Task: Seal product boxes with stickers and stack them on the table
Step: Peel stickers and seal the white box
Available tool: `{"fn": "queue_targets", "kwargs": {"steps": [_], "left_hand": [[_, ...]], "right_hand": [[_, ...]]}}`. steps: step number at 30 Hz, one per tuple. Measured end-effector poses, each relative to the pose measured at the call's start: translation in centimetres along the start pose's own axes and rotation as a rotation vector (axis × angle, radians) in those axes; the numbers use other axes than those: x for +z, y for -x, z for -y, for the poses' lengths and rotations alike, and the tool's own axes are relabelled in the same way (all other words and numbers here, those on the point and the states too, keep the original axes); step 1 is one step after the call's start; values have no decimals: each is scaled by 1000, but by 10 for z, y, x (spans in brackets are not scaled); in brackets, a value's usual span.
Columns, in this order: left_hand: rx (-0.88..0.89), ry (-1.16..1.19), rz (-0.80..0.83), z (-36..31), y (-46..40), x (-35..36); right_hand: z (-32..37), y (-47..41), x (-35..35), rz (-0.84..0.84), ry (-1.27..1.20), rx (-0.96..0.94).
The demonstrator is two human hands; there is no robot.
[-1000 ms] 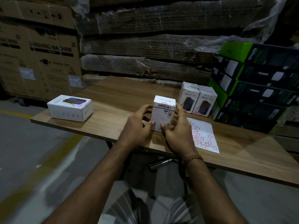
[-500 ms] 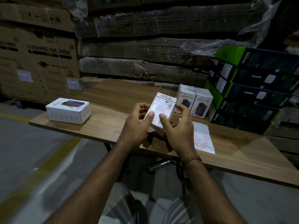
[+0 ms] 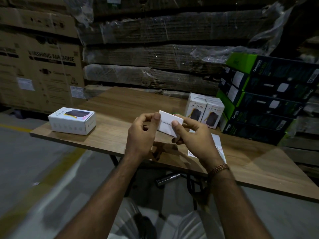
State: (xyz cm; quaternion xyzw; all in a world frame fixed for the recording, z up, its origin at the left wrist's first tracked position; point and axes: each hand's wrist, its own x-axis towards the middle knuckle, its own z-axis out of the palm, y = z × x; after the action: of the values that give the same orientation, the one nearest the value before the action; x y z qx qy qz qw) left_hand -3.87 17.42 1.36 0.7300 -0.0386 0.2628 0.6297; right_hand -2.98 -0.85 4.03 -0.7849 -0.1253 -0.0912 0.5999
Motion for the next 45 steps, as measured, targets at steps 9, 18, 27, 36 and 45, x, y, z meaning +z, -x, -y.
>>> {"fn": "queue_targets", "kwargs": {"steps": [9,18,27,36,45], "left_hand": [[-80,32,142,1,5,4],[-141,-24,88,1,3,14],[-42,-83,87,11,2,20],[63,-189,-94,16,12,25],[965,-336,-18,-3,52,85]], "right_hand": [[20,-10,1,-162,-20,82],[9,-28,7,-100,31,167],[-12,-20,-16,-120,44,99],[-46,-12,-73,-334,174,82],[-84,-8,-106,-415,466,-6]]}}
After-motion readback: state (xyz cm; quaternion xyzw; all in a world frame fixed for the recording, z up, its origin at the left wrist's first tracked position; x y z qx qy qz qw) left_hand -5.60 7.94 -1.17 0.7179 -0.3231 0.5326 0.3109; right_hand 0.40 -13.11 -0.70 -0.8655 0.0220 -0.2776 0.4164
